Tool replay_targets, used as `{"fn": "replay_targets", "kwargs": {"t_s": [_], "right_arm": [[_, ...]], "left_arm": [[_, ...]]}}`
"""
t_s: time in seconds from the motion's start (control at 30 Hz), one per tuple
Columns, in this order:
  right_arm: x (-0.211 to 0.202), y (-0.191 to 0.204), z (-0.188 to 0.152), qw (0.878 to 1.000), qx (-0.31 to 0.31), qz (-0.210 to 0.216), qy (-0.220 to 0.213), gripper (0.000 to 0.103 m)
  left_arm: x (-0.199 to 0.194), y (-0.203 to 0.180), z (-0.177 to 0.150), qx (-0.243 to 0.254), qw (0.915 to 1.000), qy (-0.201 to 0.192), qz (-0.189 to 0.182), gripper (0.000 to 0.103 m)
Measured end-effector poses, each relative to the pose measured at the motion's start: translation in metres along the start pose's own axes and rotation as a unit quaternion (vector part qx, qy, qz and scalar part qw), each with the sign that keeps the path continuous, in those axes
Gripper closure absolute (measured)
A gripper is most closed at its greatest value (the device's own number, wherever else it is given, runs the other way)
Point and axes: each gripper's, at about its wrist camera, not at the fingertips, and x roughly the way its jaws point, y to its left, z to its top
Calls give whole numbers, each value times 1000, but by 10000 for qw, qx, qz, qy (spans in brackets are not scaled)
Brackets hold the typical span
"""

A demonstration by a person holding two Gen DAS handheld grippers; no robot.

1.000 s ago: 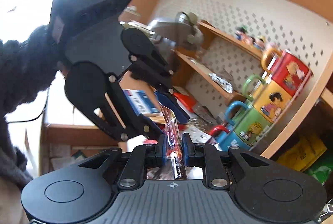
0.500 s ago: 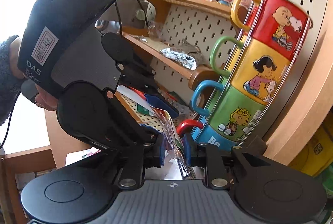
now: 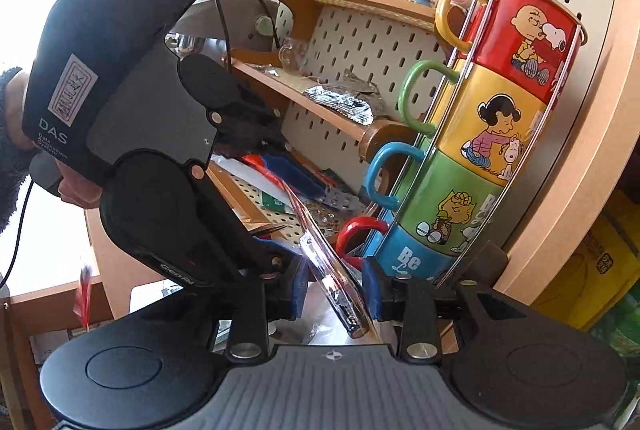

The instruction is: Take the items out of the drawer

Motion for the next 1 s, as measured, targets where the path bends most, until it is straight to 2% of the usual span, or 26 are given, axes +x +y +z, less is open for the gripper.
{"fn": "replay_targets", "kwargs": {"t_s": [0.03,0.1,0.23,0.3,0.4,0.43,0.5,0.53,0.63,0.83,1.0], "right_arm": [[-1,0,0,10000,24,-33,-21,73],[-4,1,-1,10000,80,2,-23,73],[-9,6,-1,10000,20,9,-36,66],[-9,8,-1,10000,31,42,-42,66],[-12,11,-3,9999,75,-22,-92,66],[-13,12,-4,9999,79,20,-105,66],[-14,14,-7,9999,92,66,-121,66],[-14,14,-9,9998,101,73,-124,66],[-11,14,-11,9999,127,19,-104,66],[-17,14,-15,9997,154,51,-171,66],[-8,24,-19,9998,-140,117,-3,66]], "left_arm": [[-11,2,1,-15,10000,-17,38,25],[-34,8,3,-49,10000,-41,61,23],[4,-9,-20,75,9999,-78,110,14],[52,-33,-36,129,9997,-97,190,12],[159,-56,-63,101,9998,-101,170,10],[161,-60,-66,81,9998,-109,126,9],[214,-64,-79,132,9998,-116,78,9],[217,-67,-82,180,9997,-122,97,9],[324,-60,-97,346,9990,-137,236,5],[328,-61,-105,388,9988,-55,293,5],[356,-57,-117,353,9988,50,344,5]]}}
